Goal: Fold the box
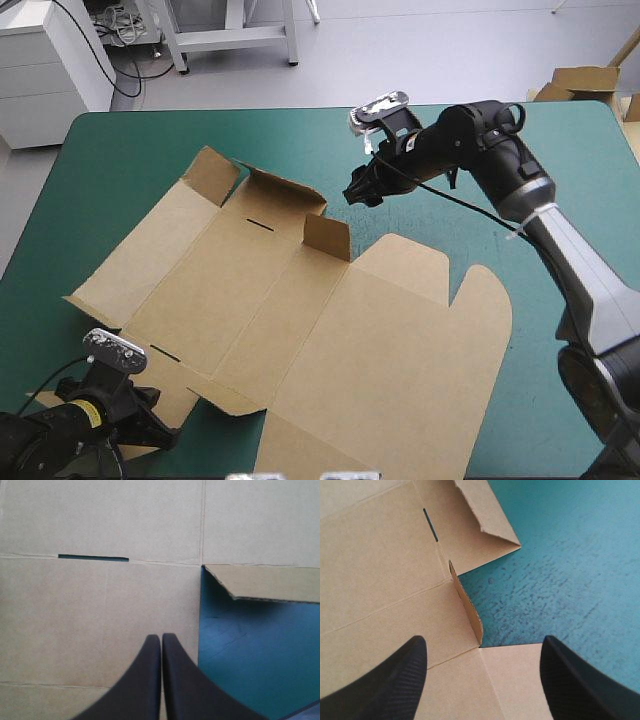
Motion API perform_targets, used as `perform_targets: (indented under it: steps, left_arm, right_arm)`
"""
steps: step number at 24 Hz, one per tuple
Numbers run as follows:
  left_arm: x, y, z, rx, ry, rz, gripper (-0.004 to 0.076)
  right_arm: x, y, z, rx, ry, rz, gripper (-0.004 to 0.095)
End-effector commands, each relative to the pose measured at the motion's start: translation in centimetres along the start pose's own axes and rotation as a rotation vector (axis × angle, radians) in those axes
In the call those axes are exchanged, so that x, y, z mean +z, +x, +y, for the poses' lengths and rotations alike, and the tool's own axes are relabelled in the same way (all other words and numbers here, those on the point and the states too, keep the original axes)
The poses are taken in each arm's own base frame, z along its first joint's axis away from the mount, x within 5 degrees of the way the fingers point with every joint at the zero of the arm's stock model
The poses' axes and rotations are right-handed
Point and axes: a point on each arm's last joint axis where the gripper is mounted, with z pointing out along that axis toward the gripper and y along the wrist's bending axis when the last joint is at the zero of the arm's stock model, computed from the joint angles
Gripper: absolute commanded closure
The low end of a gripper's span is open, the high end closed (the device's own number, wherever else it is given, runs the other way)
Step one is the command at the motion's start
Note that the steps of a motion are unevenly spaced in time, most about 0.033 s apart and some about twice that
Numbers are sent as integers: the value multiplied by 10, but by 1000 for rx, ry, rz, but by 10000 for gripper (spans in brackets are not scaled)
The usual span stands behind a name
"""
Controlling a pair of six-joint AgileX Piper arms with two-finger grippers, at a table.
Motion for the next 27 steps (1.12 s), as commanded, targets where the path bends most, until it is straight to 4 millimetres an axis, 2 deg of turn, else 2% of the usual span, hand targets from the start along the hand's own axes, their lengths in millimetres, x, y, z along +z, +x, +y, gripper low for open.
perform_targets:
  steps: [1, 7, 13, 21, 27]
  left_arm:
    - [-5, -9, 0, -3, 1, -62, 732]
    - [-5, -9, 0, -3, 1, -62, 732]
    - [-5, -9, 0, -3, 1, -62, 731]
    - [-5, -9, 0, -3, 1, -62, 732]
    - [-5, -9, 0, -3, 1, -62, 731]
  right_arm:
    - [-1, -12, 2, -72, -22, -90, 306]
    - [45, -7, -9, -231, -30, -24, 307]
    - [82, -2, -9, -246, -134, 2, 307]
    - [120, 6, -11, -263, -222, 14, 307]
    - [126, 6, -12, -272, -221, 3, 307]
